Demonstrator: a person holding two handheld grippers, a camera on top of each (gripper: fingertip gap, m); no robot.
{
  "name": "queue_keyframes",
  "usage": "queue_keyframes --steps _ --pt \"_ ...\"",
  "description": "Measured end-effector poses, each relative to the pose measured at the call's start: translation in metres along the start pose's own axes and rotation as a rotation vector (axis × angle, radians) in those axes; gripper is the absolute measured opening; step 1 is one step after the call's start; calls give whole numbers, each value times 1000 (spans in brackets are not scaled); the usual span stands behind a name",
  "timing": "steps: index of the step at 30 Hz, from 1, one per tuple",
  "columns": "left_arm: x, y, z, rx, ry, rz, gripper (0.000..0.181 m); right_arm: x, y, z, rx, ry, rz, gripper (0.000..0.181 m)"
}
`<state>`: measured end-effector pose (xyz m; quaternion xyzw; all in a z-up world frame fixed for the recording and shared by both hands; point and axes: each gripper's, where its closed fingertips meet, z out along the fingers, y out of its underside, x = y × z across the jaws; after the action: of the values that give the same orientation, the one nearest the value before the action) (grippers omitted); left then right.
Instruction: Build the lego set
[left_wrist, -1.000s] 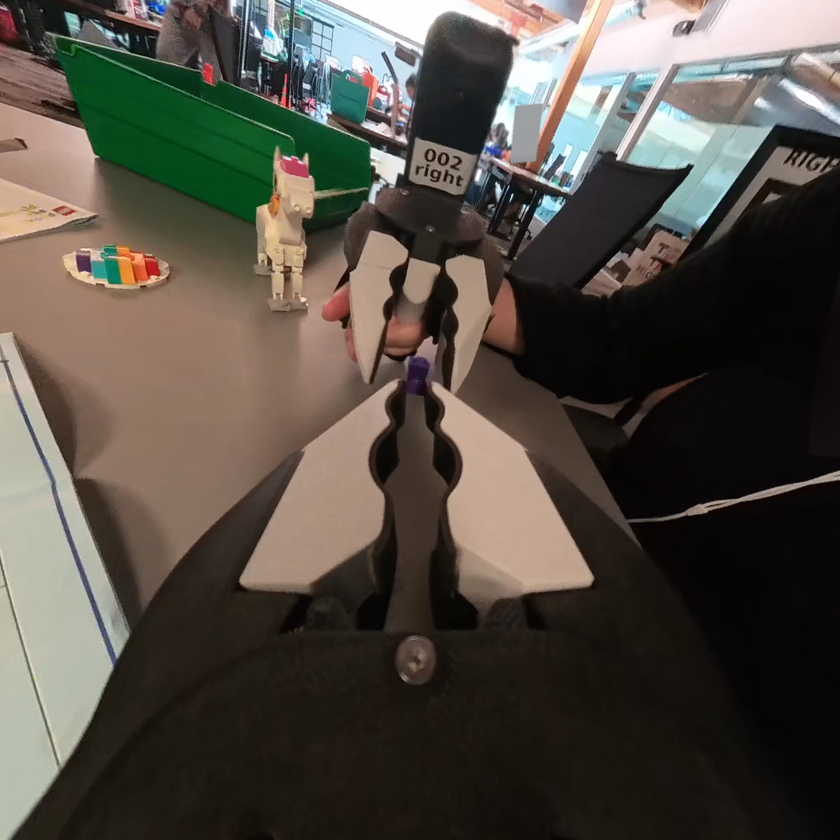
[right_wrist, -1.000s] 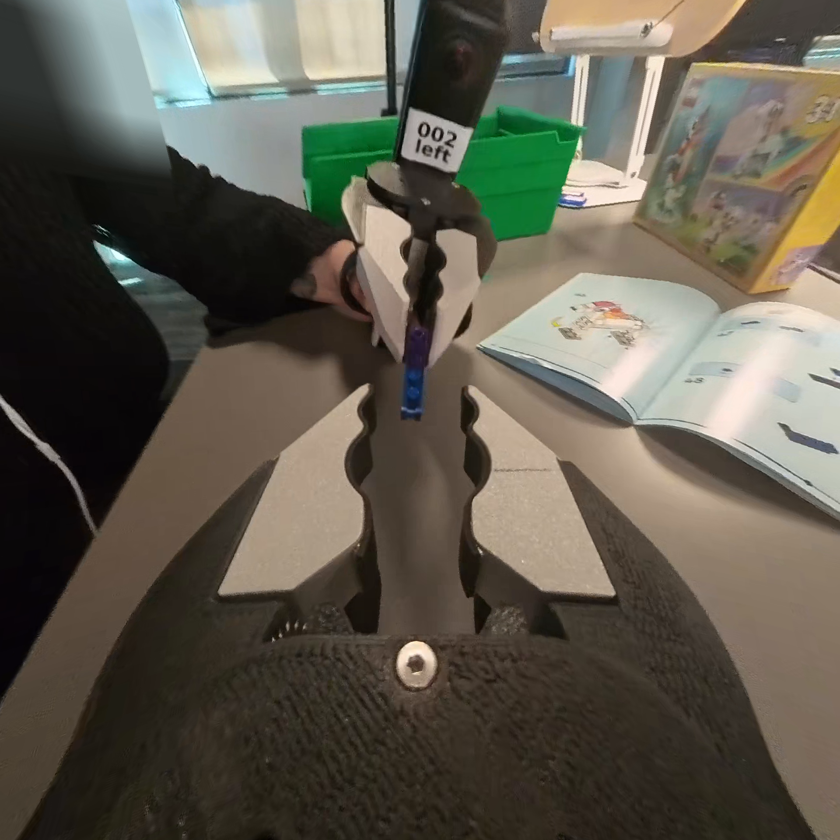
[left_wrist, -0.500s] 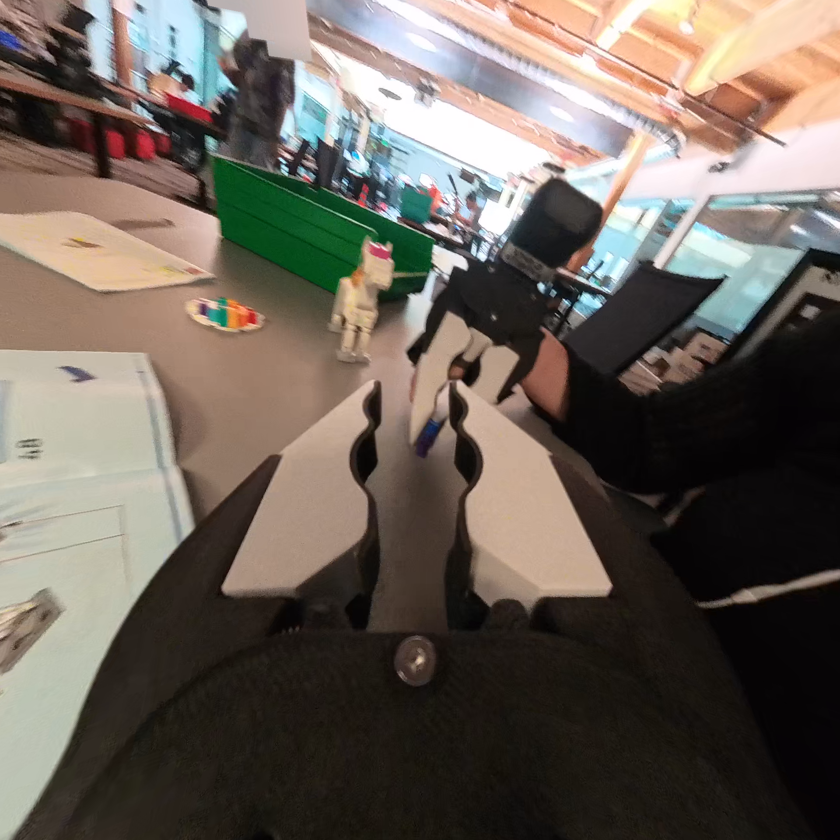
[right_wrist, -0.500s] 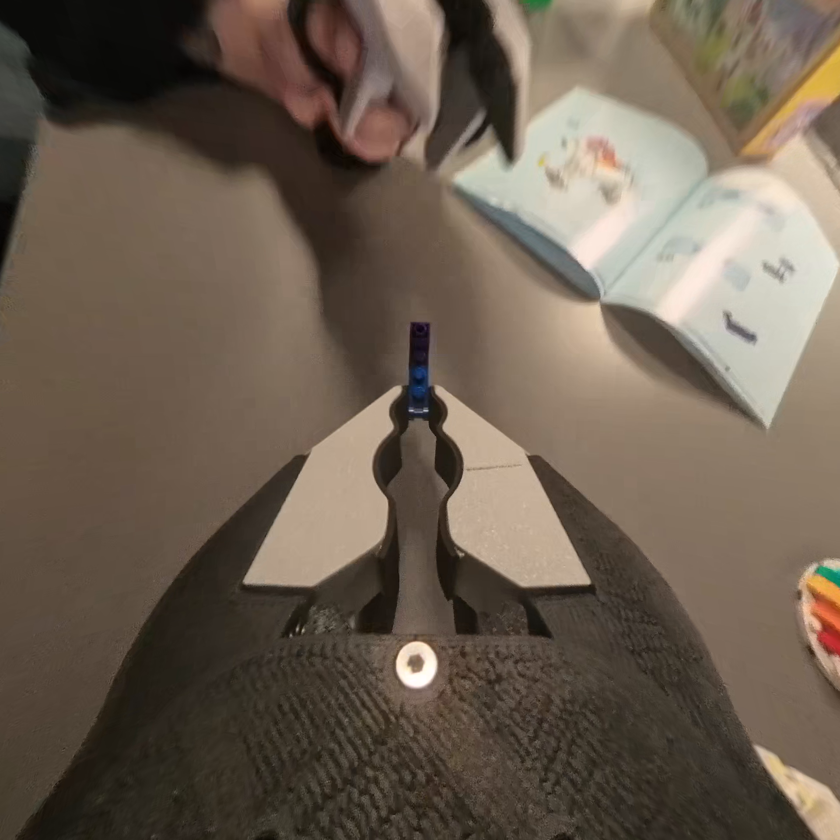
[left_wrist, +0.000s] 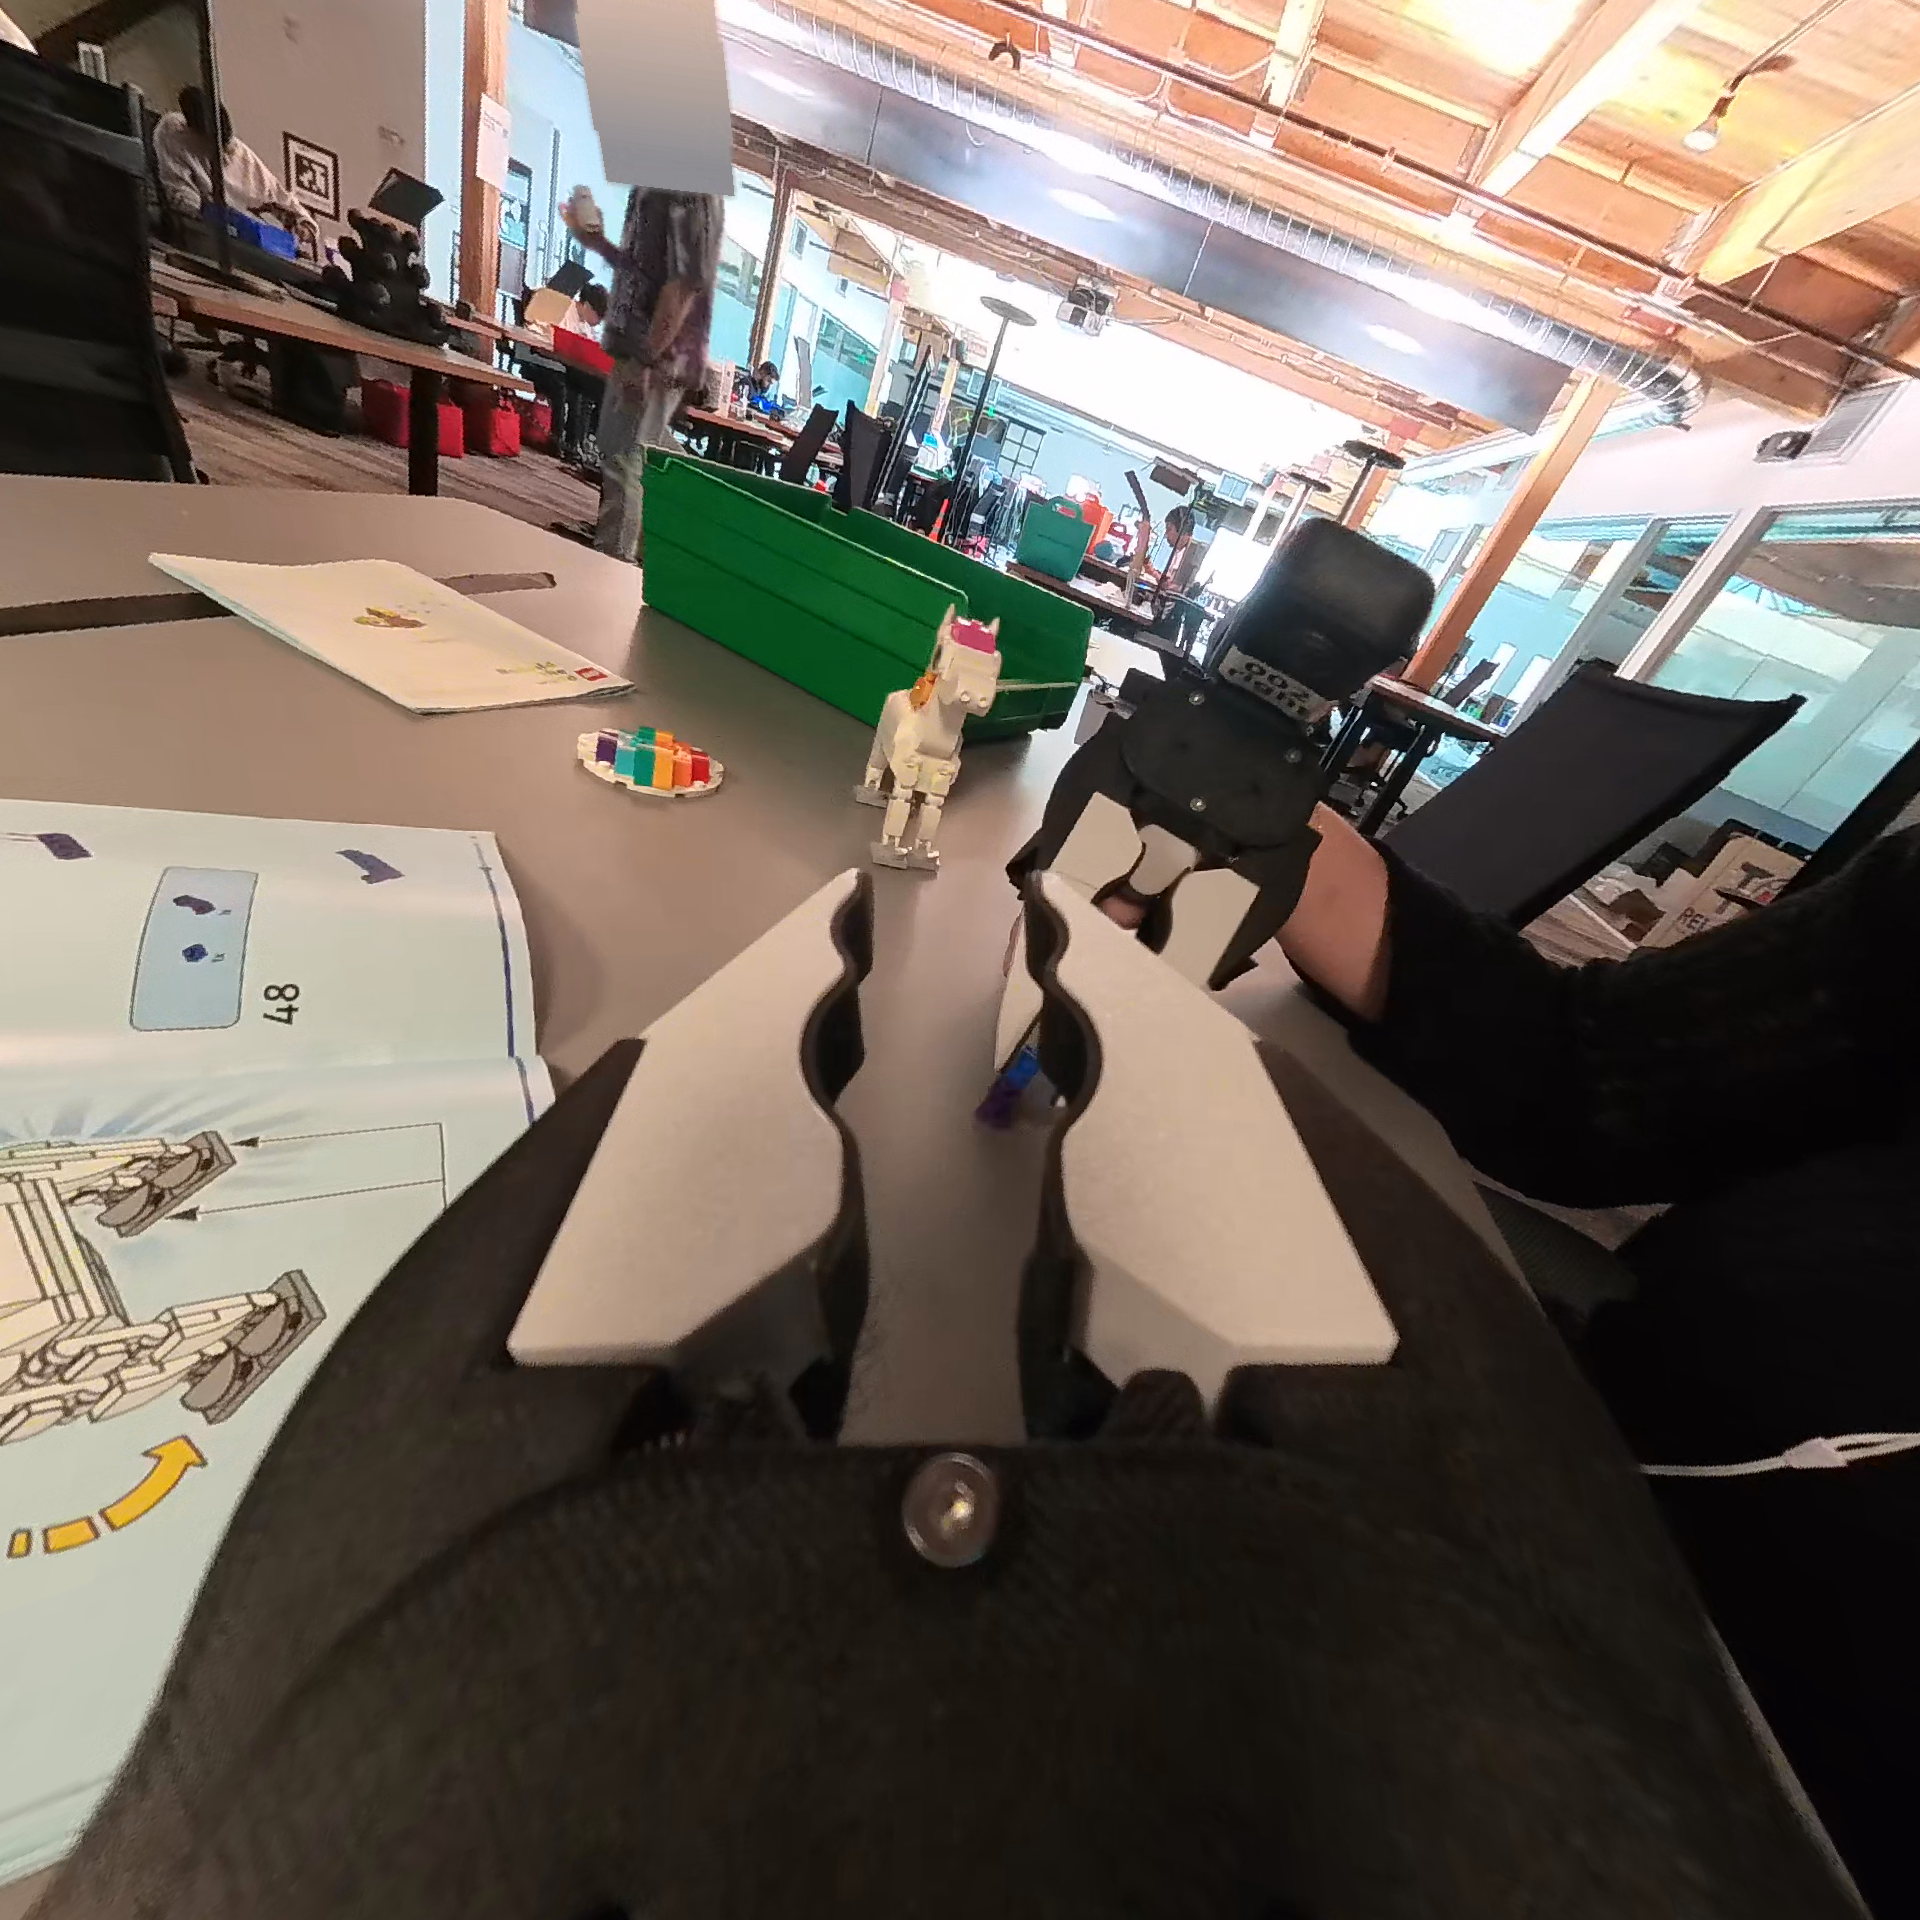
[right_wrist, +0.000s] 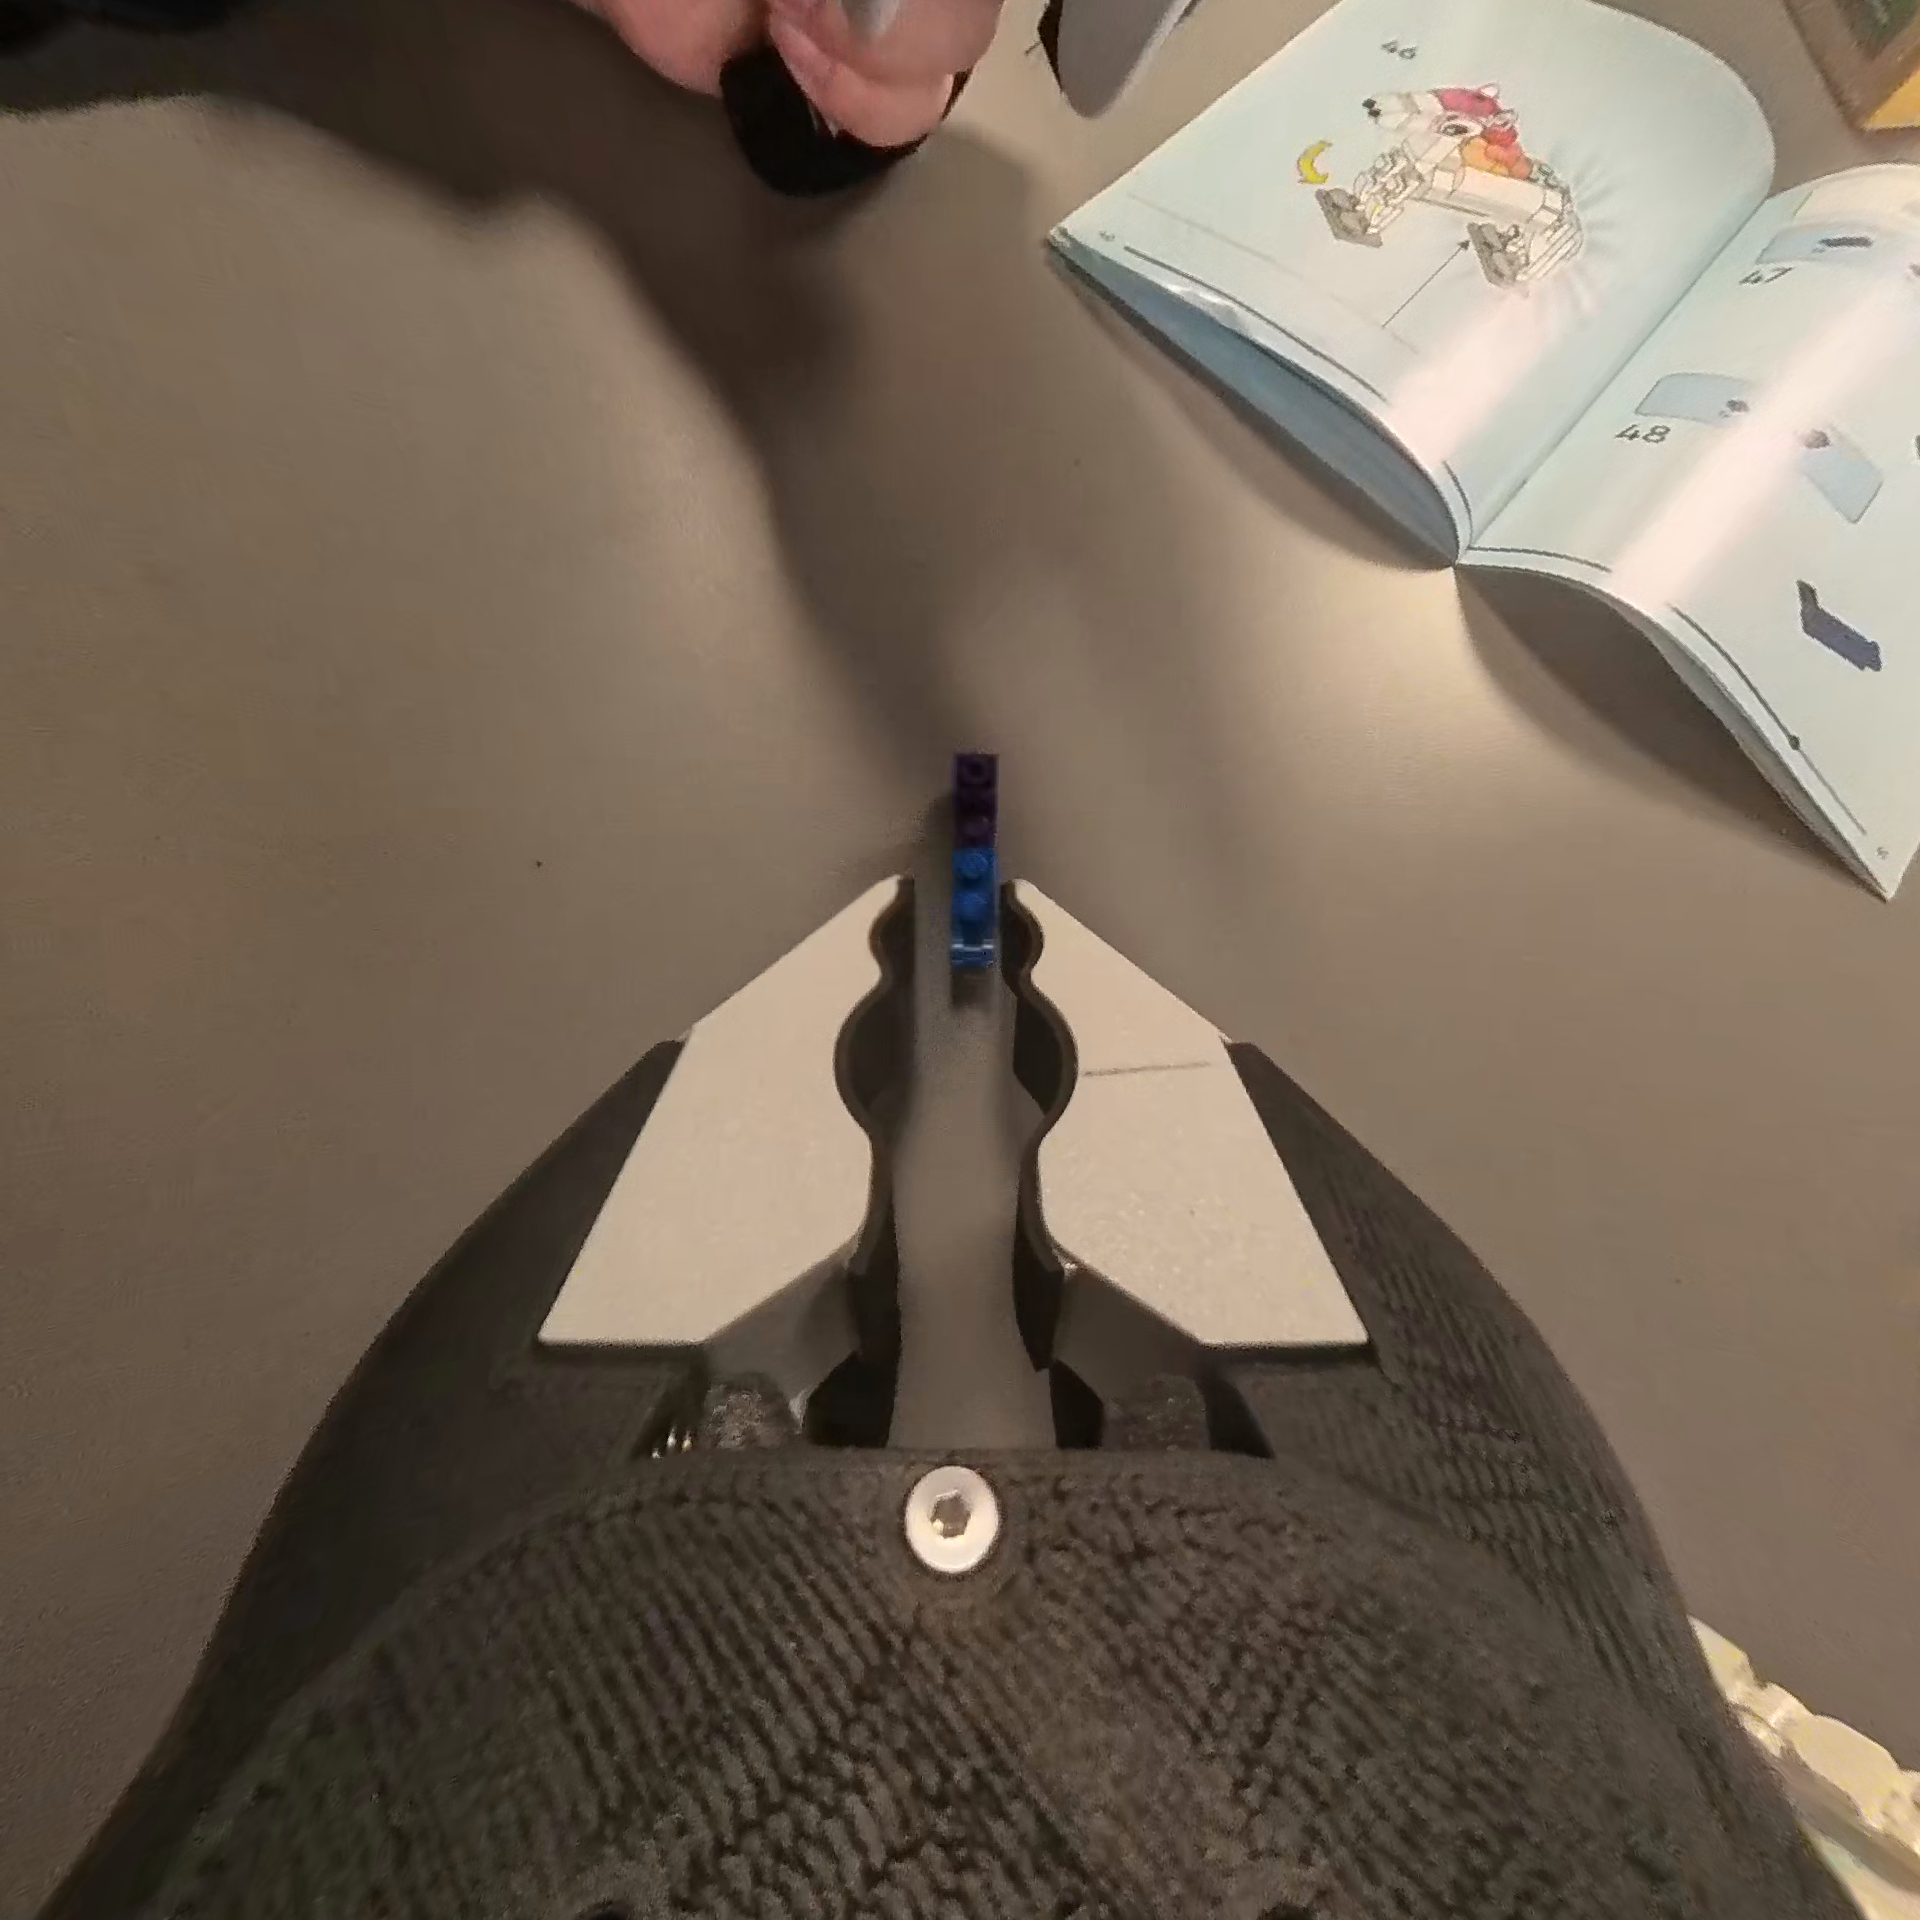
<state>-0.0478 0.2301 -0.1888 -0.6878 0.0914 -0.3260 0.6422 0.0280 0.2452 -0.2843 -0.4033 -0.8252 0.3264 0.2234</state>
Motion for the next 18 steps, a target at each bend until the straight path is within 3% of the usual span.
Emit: queue_keyframes --steps 1,6,10,14,16,18 --pt "0 0 0 2 -1 -3 28 0 0 0 1 -1 2 16" --pt "-2 -2 -1 15 -9 -8 28 3 -13 -4 79 44 -77 33" --pt "-2 -3 -2 22 -19 3 28 33 -72 -40 401 428 -318 30" --pt "0 -2 -2 17 -23 24 28 44 -115 -102 740 849 -416 2" --pt "1 0 -2 3 -34 52 28 47 -118 -111 795 958 -379 0" --pt "1 2 -1 -19 -51 93 28 46 -116 -100 792 950 -360 0"
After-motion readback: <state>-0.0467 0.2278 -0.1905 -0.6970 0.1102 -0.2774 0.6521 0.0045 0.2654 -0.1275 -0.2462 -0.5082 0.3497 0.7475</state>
